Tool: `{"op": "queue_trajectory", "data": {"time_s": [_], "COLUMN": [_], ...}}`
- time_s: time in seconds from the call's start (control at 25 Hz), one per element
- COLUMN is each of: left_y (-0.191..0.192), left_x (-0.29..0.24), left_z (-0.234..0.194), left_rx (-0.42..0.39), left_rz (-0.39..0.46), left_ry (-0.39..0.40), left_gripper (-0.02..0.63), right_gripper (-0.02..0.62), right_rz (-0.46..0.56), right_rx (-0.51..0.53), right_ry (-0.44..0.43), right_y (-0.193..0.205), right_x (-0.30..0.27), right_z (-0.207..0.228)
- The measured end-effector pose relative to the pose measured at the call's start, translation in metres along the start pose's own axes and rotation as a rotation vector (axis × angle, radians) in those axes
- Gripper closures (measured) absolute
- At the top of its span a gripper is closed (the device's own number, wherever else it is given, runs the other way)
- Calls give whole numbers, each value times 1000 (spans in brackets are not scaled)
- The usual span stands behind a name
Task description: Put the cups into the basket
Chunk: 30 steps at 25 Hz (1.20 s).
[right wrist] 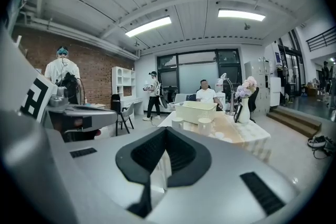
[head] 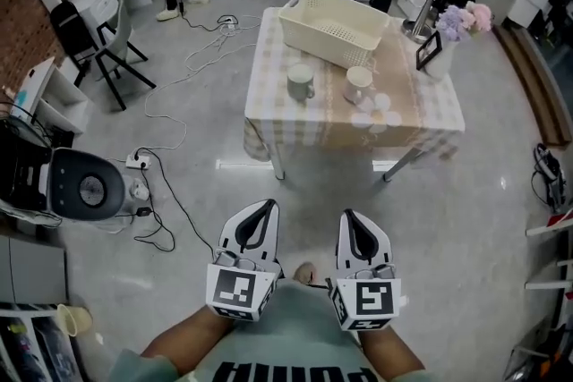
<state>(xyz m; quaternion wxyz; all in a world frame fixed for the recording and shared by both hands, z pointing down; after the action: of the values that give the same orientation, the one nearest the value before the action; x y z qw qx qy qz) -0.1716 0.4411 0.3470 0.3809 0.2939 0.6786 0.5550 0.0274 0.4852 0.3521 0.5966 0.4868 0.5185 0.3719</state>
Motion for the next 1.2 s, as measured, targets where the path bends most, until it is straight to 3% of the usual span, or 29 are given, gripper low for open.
{"op": "queue_trajectory", "data": {"time_s": [0.48,0.84,1.2], "left_y": [-3,-27,-51], "left_x": [-60,-139,-207], "left_z": [-8,-46,-93], "left_rx": [13,-1,-28], "left_rz": [-13,-1,12], "left_ry": [-1,55,149], "left_gripper": [598,598,598], "right_gripper": [584,584,584], "right_rz": [-60,-84,-96], "right_rx": [-2,-5,-13], "right_ry": [-3,19,109], "right_y": [-1,-20,-49], "right_x": [-43,-118,-183], "right_z": [33,53,57]}}
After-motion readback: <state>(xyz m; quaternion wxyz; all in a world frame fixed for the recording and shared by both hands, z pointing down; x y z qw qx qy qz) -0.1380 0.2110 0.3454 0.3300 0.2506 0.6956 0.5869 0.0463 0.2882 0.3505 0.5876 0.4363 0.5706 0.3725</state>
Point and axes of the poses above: the fingertips, and each gripper's own axes: x backward along the fingers, z to its right, y out of its underside, the point moved 10 cm from there along x, backward along the fingers, and after that the axes turned 3 degrees about x, right-handed, at the moved point
